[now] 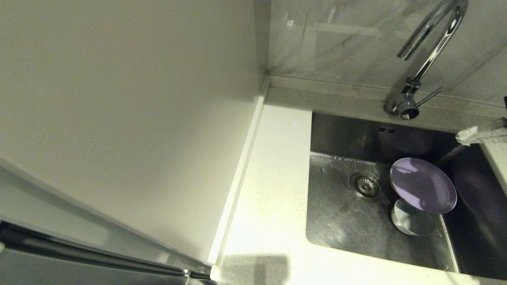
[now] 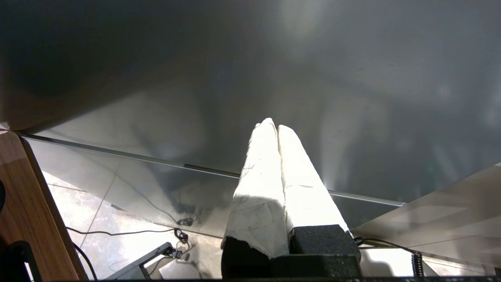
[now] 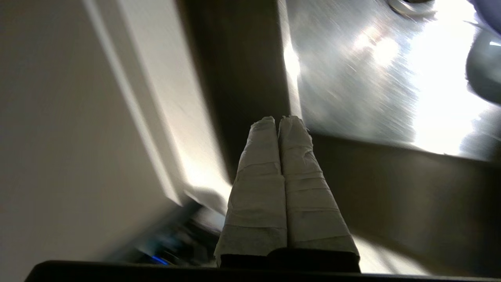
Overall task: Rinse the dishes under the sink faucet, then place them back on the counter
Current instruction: Turn on the faucet
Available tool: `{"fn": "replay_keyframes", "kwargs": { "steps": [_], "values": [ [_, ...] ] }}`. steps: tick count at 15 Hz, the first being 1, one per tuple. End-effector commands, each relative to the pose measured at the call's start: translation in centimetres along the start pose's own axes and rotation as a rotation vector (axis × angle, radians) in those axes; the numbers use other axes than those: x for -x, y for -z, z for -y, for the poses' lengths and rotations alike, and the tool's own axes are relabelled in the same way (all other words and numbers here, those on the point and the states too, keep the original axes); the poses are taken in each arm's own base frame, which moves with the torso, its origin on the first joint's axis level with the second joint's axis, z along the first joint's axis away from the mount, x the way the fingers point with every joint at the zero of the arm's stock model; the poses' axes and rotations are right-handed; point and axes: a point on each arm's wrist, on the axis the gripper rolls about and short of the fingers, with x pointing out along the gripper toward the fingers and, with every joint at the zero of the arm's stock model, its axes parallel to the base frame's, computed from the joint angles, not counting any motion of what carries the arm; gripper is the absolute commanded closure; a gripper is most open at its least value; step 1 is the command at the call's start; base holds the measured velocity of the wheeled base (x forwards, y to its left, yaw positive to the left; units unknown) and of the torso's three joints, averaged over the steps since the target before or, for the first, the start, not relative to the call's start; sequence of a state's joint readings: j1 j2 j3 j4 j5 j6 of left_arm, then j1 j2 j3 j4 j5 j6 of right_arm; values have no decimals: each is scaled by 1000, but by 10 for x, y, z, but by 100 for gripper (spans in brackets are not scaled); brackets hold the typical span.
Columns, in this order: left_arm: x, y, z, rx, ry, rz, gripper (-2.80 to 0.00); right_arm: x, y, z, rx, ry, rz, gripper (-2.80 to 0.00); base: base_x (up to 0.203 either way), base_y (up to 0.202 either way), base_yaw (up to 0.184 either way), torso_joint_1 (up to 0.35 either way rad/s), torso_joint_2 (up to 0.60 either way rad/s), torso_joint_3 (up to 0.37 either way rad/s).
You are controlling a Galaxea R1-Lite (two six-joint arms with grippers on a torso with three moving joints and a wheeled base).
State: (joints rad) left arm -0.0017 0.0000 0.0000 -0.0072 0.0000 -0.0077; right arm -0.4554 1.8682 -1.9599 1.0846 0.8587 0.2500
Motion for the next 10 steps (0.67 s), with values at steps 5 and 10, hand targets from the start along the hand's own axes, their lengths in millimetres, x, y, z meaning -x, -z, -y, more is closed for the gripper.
{"fn": "replay_keyframes", "kwargs": {
  "steps": [5, 10],
  "values": [
    [0, 1, 0, 0, 0, -3, 0, -29, -67, 7, -112, -100, 304, 0, 0, 0, 0, 0, 0, 0],
    [0, 1, 0, 0, 0, -3, 0, -21, -76, 30, -156, -97, 321, 0, 0, 0, 0, 0, 0, 0]
  ]
}}
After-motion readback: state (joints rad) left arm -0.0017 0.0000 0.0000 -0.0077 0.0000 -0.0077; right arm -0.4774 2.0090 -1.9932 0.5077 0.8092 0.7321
